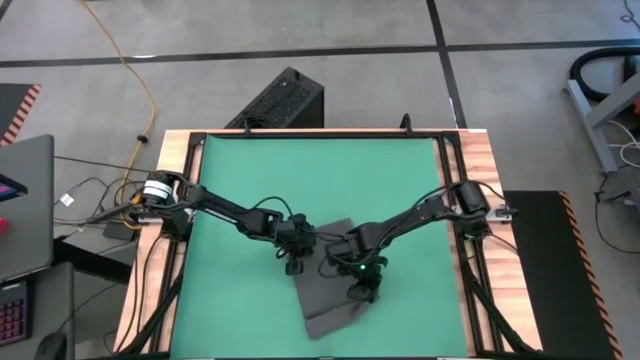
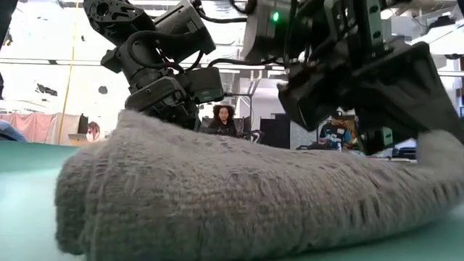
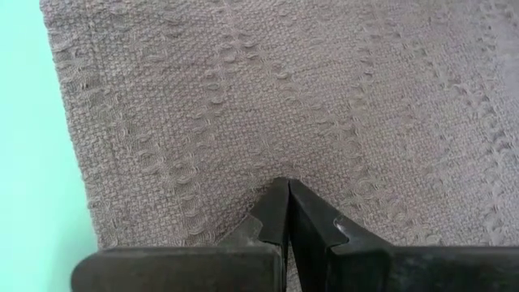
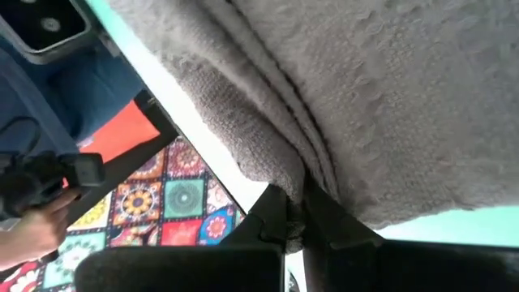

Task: Roll towel
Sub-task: Roll the gray towel

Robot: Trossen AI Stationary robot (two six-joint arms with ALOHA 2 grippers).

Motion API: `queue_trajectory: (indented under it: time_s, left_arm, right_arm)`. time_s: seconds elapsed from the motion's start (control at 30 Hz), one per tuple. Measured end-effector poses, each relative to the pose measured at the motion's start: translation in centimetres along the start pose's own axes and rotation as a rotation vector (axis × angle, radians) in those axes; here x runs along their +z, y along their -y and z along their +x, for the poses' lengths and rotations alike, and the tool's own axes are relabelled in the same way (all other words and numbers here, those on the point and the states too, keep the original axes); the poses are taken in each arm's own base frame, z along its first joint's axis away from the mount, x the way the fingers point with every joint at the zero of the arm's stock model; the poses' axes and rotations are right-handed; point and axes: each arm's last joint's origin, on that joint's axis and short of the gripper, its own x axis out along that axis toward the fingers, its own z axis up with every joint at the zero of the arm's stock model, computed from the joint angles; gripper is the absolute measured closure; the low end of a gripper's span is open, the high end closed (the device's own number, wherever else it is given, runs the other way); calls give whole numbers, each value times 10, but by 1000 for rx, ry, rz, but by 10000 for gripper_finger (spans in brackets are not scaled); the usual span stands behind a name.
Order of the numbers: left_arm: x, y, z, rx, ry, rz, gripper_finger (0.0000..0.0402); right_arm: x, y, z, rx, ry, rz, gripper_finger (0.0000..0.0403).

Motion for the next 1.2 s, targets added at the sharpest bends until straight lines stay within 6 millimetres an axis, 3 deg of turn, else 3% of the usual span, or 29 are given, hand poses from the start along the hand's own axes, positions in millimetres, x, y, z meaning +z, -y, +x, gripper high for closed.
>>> queue_trajectory:
  time_s: [0.13, 0.37, 0.8, 0.87, 1.0, 1.2]
  left_arm:
    - [-1, 0, 0, 1, -13, -3, 401]
    - [1, 5, -5, -9, -7, 14, 402]
    - [16, 11, -76, 93, 130, 114, 401]
    - [23, 23, -89, -8, 216, 170, 402]
    - [28, 71, -108, -102, 413, 390, 402]
    - [2, 123, -102, -22, 395, 605, 402]
  right_arm:
    - [7, 8, 4, 17, -28, 9, 377]
    - [18, 18, -12, 61, -1, 8, 377]
    - [22, 22, -18, 72, 22, -35, 377]
    - [22, 22, -18, 72, 23, -36, 377]
    - [23, 24, -20, 72, 30, -43, 377]
    - [25, 23, -20, 69, 54, -67, 377]
